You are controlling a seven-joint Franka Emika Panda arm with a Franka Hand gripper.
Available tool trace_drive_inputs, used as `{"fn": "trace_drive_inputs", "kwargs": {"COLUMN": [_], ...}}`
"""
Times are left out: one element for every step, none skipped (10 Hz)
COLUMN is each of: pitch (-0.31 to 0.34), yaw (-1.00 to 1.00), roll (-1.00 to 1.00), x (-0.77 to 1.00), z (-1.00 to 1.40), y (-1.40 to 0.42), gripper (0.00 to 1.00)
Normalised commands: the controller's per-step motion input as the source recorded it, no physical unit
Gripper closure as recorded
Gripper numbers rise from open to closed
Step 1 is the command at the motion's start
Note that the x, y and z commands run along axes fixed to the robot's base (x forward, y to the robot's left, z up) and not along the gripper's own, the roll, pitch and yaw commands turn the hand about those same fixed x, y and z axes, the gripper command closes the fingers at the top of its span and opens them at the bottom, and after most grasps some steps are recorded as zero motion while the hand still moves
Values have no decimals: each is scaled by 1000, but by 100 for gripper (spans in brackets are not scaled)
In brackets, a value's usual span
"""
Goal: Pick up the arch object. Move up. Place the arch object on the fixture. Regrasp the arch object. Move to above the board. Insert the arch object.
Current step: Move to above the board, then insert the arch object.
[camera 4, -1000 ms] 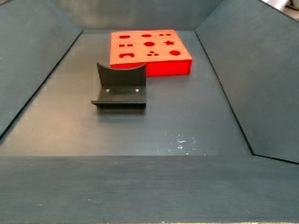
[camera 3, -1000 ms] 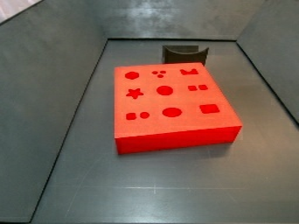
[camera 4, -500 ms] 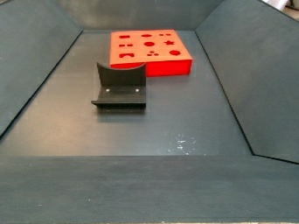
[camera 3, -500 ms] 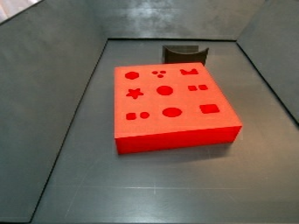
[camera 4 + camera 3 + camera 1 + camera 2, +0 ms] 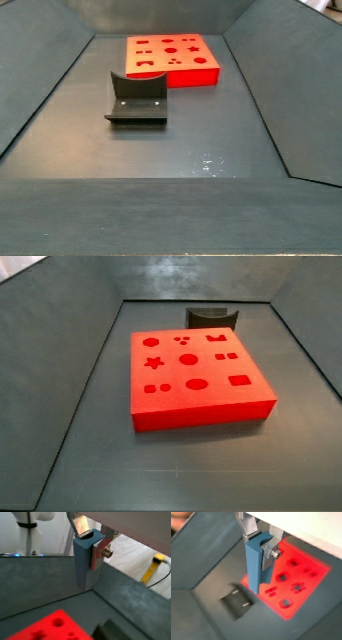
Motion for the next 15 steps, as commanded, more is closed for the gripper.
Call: {"fn": "trace_drive_inputs", "kwargs": {"pitch": [-163,-162,-163,-164,-177,-159,-130,-111,-80,0,0,0,0,0,19], "yaw": [-196,-195,-190,-186,-182,-134,-70,-35,-21,0,49,0,-640,-851,-883], "roll": [-1000,-1000,-1000,-1000,-1000,-789,-514,-346,-211,-11,-89,0,1,0,1], "x": [-648,-435,-273,-178,-149,-129,-116,-99,-69,0,-23,0,83,223,89], "z": [72,39,20,8,11,3,5,5,1,-20,-40,0,-69,-46,-131], "y": [-582,-304,-106,-17,4,28,40,36,26,0,0,-17,166,163,134], "gripper": [100,100,100,100,100,100,100,100,100,100,100,100,100,100,100]}}
